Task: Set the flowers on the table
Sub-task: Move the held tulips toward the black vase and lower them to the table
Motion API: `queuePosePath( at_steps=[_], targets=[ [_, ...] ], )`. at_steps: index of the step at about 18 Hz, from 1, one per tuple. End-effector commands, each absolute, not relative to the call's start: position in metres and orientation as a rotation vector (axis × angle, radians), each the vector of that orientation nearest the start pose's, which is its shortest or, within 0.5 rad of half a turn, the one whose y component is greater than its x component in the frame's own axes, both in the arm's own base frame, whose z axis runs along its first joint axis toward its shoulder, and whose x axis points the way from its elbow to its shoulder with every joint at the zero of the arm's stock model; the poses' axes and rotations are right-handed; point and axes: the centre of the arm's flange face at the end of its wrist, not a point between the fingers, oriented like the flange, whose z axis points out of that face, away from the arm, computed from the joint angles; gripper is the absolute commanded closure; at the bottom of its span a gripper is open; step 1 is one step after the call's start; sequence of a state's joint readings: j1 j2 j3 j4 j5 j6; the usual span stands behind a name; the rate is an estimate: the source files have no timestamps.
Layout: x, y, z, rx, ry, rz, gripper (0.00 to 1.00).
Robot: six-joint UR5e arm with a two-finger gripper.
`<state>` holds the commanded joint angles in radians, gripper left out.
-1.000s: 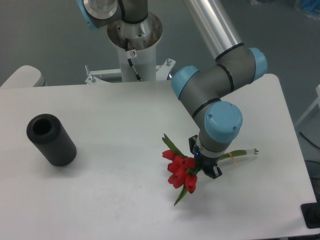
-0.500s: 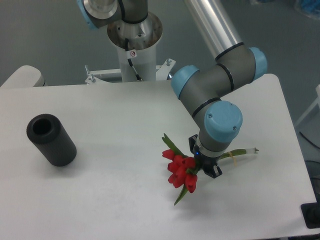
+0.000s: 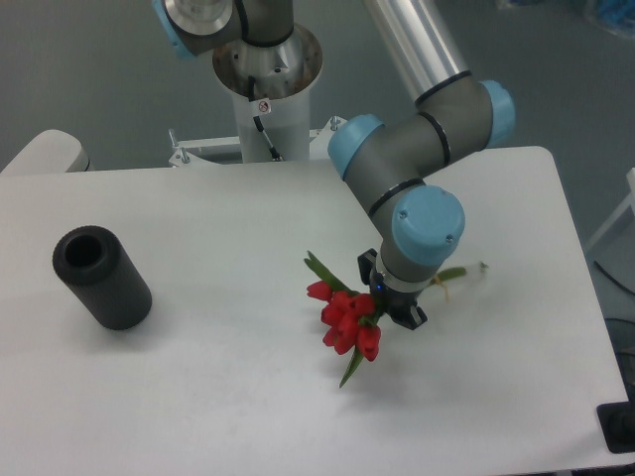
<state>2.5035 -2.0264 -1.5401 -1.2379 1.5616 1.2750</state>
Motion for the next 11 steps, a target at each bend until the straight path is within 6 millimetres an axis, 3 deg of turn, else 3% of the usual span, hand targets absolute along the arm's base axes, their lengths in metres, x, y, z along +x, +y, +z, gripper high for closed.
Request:
queuePosePath(
  at_steps=[6, 11],
  targets=[
    [-0.395, 0.481, 0.258, -3.164, 0.148, -0.086, 1.0],
    [-0.363, 0.483, 0.247, -3.158, -0.005, -0.057, 1.0]
  ],
)
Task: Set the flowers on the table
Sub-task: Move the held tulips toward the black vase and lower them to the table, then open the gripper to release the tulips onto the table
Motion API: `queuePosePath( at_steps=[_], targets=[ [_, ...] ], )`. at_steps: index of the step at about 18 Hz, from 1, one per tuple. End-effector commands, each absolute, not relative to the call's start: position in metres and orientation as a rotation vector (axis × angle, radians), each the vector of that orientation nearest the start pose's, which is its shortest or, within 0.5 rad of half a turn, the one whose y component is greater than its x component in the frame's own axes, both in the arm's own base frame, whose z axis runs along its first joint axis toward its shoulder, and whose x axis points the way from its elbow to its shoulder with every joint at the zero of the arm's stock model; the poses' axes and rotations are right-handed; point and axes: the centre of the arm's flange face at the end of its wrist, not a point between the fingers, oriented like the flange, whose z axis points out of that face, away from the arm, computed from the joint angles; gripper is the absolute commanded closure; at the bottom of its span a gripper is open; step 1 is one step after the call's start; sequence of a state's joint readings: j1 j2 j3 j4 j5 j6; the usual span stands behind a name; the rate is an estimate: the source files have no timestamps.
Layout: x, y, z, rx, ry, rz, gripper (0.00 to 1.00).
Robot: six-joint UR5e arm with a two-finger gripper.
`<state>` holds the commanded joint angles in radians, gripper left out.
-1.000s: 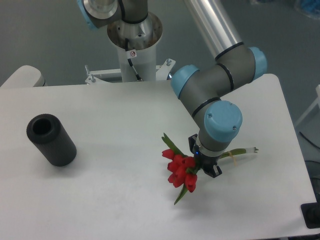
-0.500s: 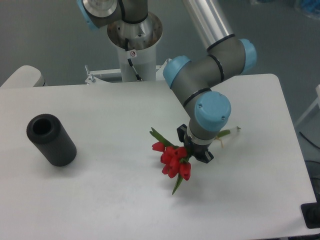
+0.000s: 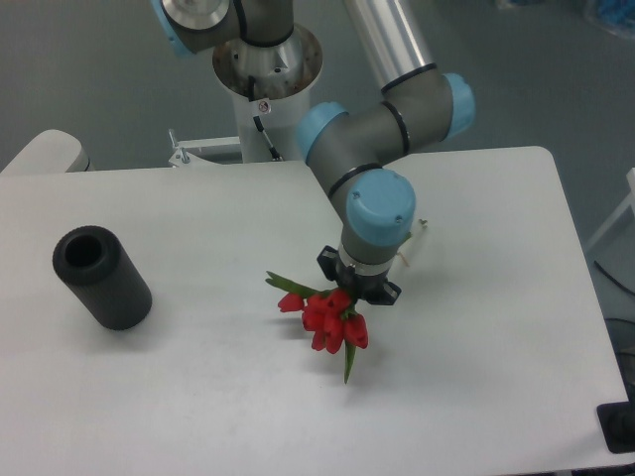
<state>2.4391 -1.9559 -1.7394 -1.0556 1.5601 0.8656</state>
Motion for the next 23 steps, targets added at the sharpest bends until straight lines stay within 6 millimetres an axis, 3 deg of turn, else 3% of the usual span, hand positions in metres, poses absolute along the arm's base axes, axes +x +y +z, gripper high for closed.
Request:
queuePosePath(
  at_steps=[3, 5, 7, 9, 18, 23],
  targets=[
    [-0.342, 0.499, 0.243, -3.141, -0.065, -0.02, 1.0],
    [-0.341, 0.5, 0.242, -3.142, -0.068, -0.022, 0.93],
    [-0.343, 0.501, 0.243, -3.137, -0.048, -0.02, 0.66],
    [-0.342, 0.5, 0.241, -3.14, -0.051, -0.022, 0.0],
    [-0.35, 0.501, 0.248, -3.128, -0.055, -0.003, 0.0],
    [-0.364, 0.511, 0.266, -3.098, -0.042, 0.044, 0.0]
  ],
)
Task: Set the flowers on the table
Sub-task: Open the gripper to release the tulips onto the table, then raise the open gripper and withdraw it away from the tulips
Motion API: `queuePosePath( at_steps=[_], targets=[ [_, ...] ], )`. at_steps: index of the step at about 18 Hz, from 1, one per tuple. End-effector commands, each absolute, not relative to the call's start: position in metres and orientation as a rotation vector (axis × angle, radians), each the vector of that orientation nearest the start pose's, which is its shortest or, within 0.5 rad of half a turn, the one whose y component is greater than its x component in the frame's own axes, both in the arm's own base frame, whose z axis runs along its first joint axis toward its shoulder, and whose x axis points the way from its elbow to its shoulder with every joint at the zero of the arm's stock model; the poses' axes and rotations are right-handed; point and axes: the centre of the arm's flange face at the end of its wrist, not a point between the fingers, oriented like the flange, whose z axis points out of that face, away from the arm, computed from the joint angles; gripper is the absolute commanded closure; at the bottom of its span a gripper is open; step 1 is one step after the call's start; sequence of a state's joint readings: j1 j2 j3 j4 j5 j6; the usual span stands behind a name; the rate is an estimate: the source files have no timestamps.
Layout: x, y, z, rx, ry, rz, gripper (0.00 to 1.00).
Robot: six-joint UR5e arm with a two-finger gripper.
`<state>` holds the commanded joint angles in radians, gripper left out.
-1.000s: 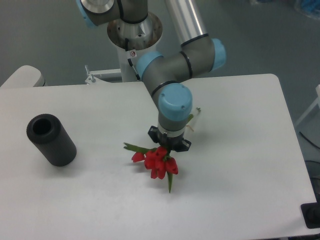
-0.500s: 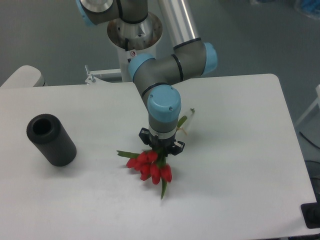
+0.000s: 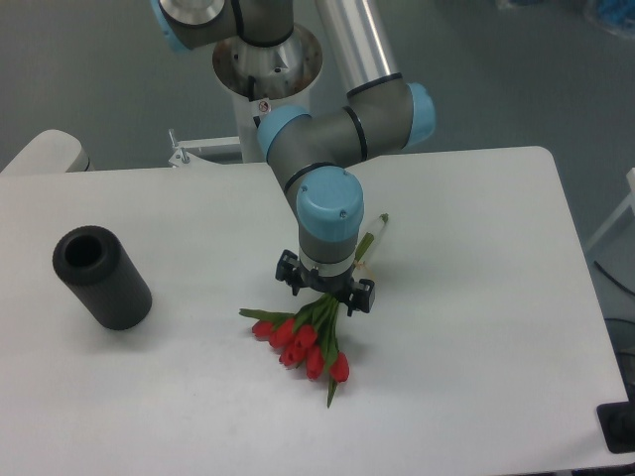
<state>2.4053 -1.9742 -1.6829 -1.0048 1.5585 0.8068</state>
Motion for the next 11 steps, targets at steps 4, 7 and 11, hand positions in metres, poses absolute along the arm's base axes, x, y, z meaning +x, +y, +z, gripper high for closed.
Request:
queuePosePath(
  at_steps=[4, 7, 11],
  targets=[
    [-0.383, 0.526, 0.28, -3.072, 0.05, 0.094, 0.0],
    [-0.405, 0.53, 0.292, -3.058, 0.12, 0.123, 0.0],
    [-0.415, 0.527, 0.295, -3.048, 0.31, 0.138, 0.0]
  ],
)
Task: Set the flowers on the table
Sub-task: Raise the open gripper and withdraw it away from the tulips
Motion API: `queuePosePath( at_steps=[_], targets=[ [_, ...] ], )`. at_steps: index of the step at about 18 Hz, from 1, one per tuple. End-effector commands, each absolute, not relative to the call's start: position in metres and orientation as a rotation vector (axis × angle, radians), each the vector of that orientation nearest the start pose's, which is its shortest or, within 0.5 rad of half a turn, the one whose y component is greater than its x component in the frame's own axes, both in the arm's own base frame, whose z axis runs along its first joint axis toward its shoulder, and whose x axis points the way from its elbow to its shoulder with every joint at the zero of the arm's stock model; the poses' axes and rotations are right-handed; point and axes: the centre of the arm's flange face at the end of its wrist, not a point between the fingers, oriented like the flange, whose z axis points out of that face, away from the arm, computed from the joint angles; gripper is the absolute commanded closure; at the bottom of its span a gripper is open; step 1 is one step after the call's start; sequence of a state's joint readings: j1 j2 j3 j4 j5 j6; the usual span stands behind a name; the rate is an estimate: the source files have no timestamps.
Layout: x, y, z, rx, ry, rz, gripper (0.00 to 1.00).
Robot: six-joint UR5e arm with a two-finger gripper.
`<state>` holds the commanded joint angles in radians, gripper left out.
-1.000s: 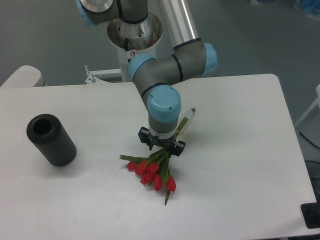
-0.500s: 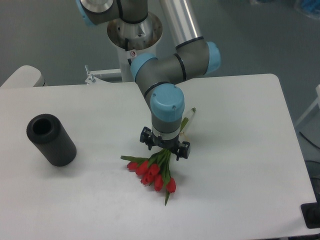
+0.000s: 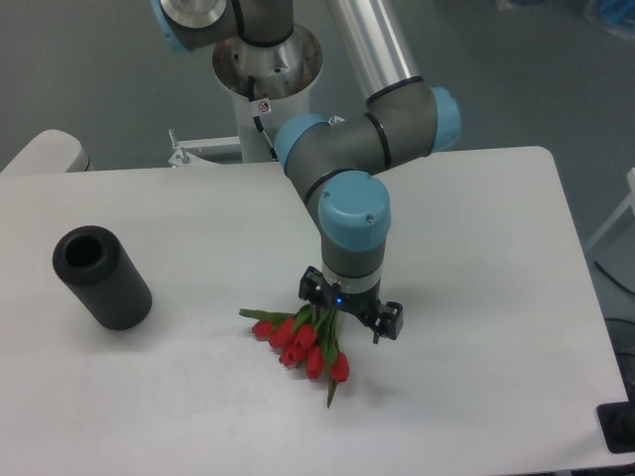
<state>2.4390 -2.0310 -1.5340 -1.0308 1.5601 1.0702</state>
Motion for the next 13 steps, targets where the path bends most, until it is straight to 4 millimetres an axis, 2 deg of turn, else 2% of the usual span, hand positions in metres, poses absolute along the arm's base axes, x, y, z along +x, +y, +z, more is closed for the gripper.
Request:
queuePosePath(
  at_steps=[4, 8, 13],
  targets=[
    [-0.44, 0.511, 0.298, -3.036, 0.549, 0.125, 0.0],
    [-0.456, 0.522, 0.292, -3.003, 0.718, 0.136, 0.0],
    [-0.465, 0.524, 0.278, -2.974, 0.87, 0.118, 0.0]
  ],
)
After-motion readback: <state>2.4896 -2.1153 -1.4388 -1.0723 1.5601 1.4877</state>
